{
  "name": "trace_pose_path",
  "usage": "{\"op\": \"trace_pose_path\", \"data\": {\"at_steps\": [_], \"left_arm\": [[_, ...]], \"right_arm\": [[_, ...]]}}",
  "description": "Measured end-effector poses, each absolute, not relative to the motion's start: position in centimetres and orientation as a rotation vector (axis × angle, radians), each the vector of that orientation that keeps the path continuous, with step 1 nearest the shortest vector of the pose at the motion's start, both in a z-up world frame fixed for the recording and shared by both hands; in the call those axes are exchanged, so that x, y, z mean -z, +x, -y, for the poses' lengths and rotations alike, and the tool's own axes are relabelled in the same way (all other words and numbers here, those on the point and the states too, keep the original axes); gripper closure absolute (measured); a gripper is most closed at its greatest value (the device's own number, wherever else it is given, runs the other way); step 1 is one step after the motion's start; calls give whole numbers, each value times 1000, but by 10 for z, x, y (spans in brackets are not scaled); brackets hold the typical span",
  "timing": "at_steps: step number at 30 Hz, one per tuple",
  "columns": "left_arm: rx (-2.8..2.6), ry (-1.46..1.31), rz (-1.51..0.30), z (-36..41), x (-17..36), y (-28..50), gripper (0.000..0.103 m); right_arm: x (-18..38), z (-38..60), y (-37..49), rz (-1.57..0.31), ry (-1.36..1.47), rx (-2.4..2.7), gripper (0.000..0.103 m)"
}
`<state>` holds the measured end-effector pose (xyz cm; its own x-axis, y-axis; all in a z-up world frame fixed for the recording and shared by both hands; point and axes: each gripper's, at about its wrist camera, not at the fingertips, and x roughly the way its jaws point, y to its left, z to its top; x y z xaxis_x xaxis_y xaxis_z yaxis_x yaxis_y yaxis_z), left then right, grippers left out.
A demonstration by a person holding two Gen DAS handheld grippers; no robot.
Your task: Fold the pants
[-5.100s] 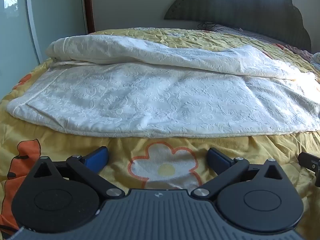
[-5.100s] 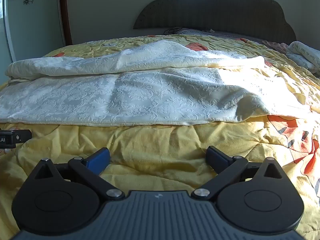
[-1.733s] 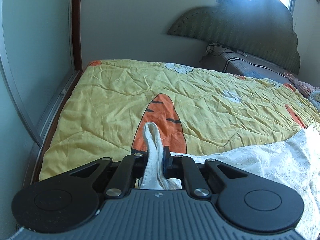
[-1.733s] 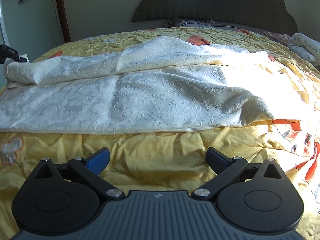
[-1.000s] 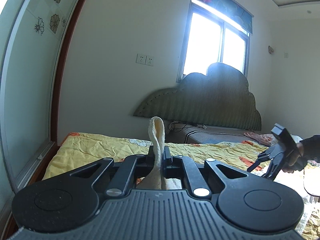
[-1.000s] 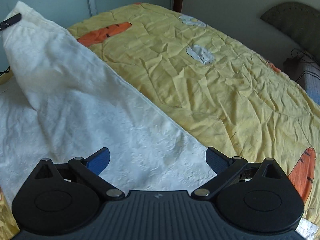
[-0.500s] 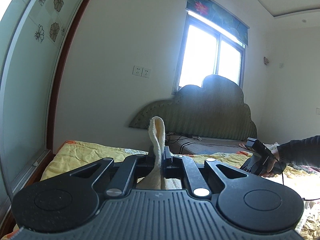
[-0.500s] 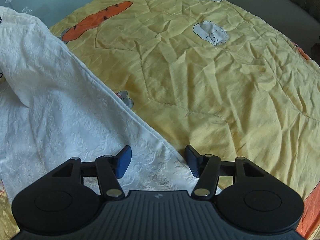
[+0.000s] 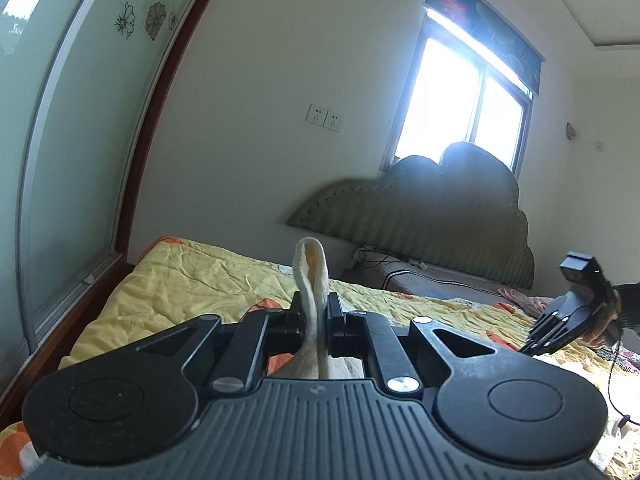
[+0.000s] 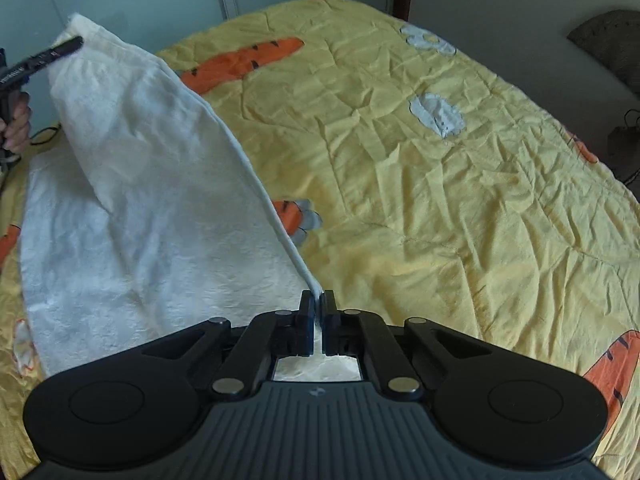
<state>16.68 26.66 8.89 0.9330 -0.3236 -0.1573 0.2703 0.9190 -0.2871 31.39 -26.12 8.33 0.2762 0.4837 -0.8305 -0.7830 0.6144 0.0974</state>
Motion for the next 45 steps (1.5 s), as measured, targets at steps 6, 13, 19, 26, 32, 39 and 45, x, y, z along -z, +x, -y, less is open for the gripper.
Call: {"op": "trace_pose_path", "data": {"at_steps": [6, 13, 19, 26, 32, 39, 45], "left_arm": [[228, -380, -187, -292, -100, 134, 58], [161, -499, -344, -284, -104, 83, 51], [235, -213, -621, -203, -113, 105, 26], [140, -236, -699, -201, -113, 138, 26], [67, -345, -748, -213, -75, 108, 26], [26, -470, -710, -225, -64, 78, 26], [31, -472, -733, -233, -54, 70, 25]], "right_arm": [[-113, 288, 199, -862, -270, -938, 101], [-50, 278, 130, -937, -250, -887, 101], [-32, 273, 121, -940, -256, -850, 100], [-48, 286, 127, -910, -168, -856, 91], [-82, 261, 210, -791, 267, -1085, 4], [-65, 79, 317, -882, 178, -1195, 29], [-29, -4, 321, -973, 30, -1242, 65]]}}
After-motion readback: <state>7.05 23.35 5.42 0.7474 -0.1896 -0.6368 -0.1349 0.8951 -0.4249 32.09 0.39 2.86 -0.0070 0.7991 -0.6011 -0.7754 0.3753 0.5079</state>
